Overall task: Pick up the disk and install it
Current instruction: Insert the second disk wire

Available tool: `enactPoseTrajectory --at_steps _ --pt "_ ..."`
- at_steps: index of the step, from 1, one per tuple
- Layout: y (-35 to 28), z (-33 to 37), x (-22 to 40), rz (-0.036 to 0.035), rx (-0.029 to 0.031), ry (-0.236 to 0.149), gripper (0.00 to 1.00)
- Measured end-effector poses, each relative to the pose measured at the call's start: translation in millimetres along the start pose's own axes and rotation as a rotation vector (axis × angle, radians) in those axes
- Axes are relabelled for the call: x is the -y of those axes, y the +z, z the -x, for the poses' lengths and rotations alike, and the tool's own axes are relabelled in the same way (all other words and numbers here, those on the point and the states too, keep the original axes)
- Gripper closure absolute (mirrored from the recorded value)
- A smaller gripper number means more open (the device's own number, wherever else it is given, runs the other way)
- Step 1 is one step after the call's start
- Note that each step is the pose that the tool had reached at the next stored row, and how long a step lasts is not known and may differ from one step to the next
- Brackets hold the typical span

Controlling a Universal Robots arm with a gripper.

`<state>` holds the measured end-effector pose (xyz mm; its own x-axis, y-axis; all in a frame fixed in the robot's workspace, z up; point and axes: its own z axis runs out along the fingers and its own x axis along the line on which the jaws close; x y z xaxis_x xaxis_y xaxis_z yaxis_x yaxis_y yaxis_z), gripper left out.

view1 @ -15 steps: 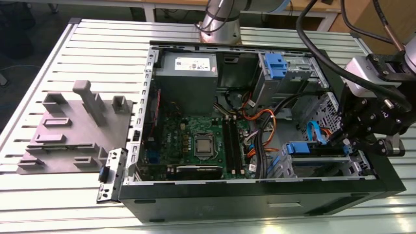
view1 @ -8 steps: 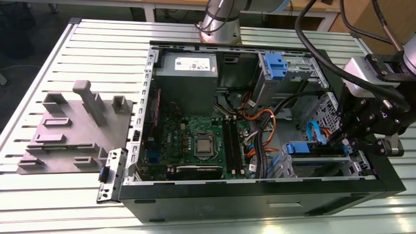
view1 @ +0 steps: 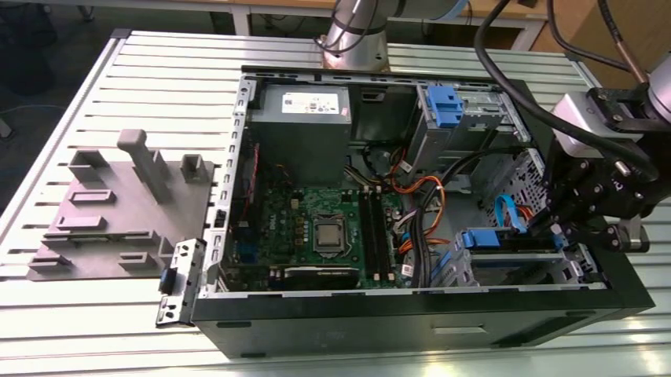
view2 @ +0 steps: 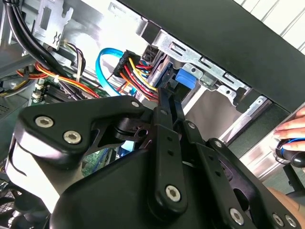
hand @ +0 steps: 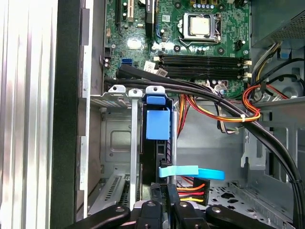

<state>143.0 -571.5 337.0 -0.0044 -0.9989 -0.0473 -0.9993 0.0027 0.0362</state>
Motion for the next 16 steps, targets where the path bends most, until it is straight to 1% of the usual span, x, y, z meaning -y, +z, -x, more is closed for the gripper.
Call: enactPoseTrajectory --at_steps 16 --pt "4.3 -0.2 0.0 0.0 0.0003 0.0 0.84"
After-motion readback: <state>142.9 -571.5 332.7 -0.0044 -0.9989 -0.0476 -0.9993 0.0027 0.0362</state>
